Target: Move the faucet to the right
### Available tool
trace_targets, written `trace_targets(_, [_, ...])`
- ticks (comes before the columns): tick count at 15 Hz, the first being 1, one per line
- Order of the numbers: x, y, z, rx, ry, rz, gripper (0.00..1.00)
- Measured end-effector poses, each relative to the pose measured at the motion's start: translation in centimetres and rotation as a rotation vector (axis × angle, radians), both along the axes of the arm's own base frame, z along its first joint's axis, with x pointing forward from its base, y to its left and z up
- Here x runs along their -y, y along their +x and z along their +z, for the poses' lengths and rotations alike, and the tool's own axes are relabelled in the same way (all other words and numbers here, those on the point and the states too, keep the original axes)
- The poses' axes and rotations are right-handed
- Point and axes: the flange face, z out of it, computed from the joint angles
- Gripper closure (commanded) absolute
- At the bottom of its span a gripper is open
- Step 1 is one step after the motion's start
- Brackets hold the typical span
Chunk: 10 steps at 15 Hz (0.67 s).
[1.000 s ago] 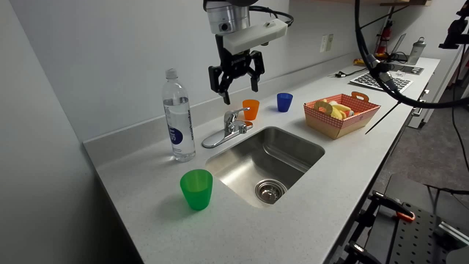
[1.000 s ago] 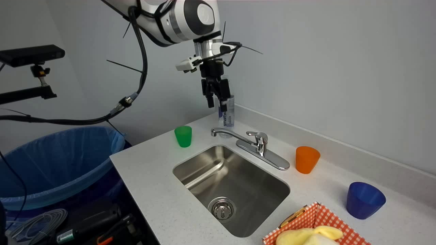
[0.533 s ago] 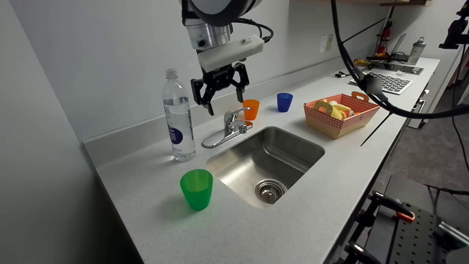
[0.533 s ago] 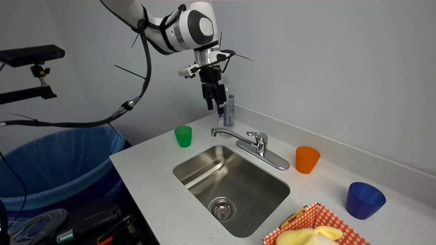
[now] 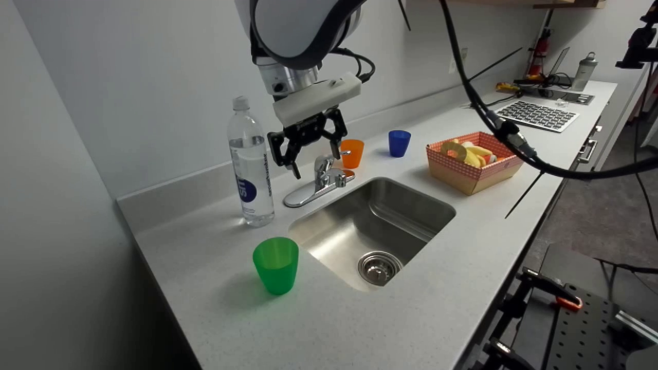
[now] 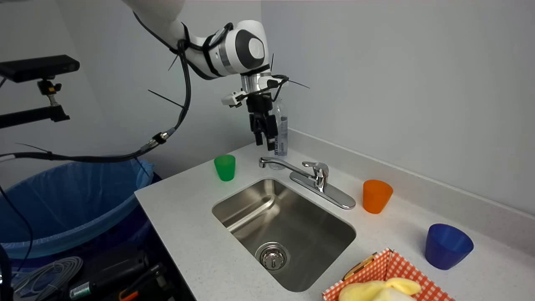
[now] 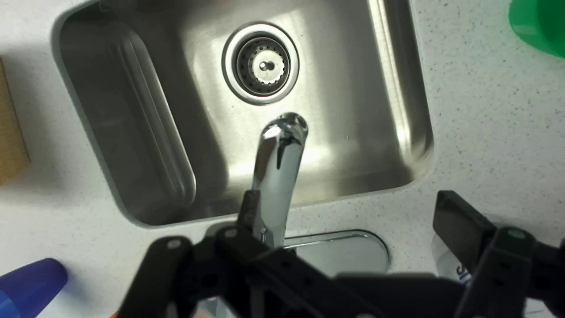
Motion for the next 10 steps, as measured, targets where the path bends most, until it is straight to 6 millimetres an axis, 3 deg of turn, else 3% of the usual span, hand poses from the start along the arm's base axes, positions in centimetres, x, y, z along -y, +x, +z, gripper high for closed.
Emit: trace_targets(10, [-1.3,-0.2,-1.8,-0.013,-0.013,-0.029,0.0])
